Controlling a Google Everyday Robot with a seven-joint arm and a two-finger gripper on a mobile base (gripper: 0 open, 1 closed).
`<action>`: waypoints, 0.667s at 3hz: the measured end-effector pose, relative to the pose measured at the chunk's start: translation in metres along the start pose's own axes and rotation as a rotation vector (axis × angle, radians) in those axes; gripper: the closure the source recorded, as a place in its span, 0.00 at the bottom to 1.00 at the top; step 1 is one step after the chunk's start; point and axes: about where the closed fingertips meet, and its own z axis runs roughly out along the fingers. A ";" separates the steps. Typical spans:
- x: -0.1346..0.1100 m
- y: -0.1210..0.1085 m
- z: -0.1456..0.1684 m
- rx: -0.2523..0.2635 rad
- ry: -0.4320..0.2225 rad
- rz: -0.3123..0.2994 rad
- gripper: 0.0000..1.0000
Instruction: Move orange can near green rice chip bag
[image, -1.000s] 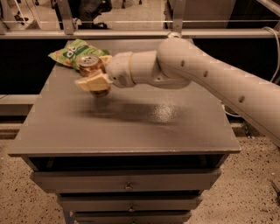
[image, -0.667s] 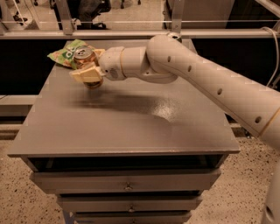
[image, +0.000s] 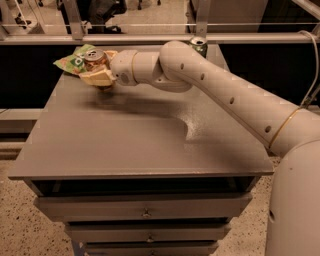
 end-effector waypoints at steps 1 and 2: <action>0.003 -0.018 0.001 0.036 -0.008 -0.030 0.84; 0.004 -0.032 -0.004 0.070 -0.011 -0.057 0.59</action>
Offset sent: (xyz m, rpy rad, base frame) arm 0.0447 -0.0308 0.0054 -0.0042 -0.1087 -0.1022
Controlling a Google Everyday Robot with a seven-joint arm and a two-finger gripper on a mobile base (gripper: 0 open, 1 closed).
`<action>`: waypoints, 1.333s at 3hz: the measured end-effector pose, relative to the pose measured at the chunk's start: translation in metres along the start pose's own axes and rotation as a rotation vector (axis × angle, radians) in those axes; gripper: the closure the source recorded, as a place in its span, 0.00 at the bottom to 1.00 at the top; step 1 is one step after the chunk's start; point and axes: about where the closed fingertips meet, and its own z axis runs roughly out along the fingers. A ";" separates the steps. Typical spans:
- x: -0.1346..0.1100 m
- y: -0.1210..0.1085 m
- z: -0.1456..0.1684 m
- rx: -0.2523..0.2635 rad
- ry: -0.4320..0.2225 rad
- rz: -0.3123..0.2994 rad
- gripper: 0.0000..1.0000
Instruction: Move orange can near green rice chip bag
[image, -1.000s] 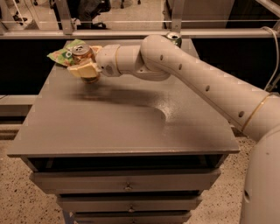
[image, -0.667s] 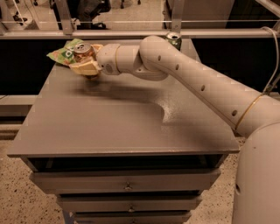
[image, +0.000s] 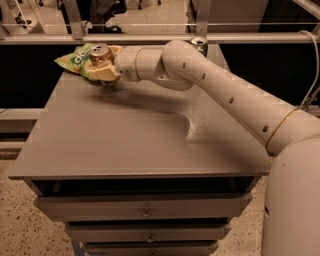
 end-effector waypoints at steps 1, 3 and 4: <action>0.002 -0.011 -0.003 0.026 0.003 -0.016 0.36; 0.021 -0.026 -0.007 0.061 0.022 0.001 0.00; 0.024 -0.030 -0.011 0.073 0.030 -0.001 0.00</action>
Offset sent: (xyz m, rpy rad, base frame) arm 0.0328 -0.0295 -0.0159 -0.0098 -0.0060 -0.0862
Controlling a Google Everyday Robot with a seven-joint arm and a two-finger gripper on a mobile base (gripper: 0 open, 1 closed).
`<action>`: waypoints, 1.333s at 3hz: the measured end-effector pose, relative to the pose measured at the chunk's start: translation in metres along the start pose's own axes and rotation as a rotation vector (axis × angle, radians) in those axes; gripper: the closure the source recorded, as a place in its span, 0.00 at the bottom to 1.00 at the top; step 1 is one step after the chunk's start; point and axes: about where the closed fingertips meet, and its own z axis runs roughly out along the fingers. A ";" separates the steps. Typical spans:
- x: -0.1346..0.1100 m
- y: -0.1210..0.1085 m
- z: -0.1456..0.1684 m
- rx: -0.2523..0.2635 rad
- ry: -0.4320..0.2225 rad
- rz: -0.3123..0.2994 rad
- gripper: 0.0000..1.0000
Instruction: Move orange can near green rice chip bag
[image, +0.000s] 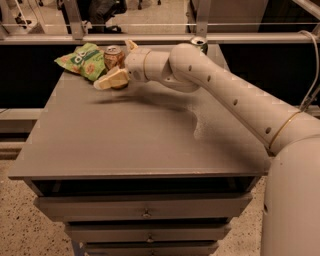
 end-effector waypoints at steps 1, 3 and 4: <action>-0.002 -0.008 -0.027 0.037 0.020 -0.012 0.00; -0.022 -0.014 -0.131 0.083 0.009 -0.017 0.00; -0.036 -0.013 -0.193 0.072 -0.040 -0.027 0.00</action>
Offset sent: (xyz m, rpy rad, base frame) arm -0.0480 -0.1386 0.0445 -0.0078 -0.0329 -0.1231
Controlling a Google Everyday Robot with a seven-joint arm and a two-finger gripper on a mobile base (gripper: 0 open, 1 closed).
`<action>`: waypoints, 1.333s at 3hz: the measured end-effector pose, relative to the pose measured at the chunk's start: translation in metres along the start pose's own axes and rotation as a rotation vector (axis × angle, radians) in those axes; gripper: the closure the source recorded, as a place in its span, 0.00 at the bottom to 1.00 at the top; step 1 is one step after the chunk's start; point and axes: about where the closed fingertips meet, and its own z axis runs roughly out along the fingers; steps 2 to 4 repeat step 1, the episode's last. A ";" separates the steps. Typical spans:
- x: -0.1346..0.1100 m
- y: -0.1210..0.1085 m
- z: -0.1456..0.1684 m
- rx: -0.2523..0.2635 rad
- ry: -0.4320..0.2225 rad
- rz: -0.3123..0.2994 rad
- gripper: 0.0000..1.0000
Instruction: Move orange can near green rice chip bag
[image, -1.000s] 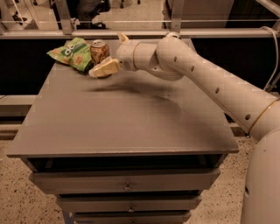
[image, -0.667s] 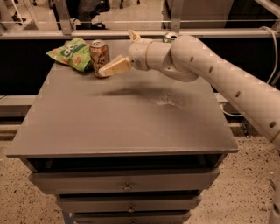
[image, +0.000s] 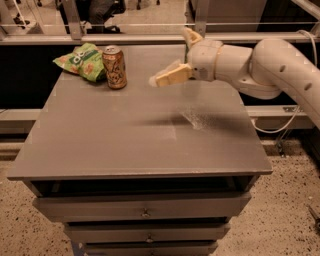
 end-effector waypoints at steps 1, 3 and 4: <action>0.001 0.005 -0.007 -0.018 0.002 0.001 0.00; 0.001 0.005 -0.007 -0.018 0.002 0.001 0.00; 0.001 0.005 -0.007 -0.018 0.002 0.001 0.00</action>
Offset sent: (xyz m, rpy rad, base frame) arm 0.0000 0.0000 0.0000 0.0000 0.0000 0.0000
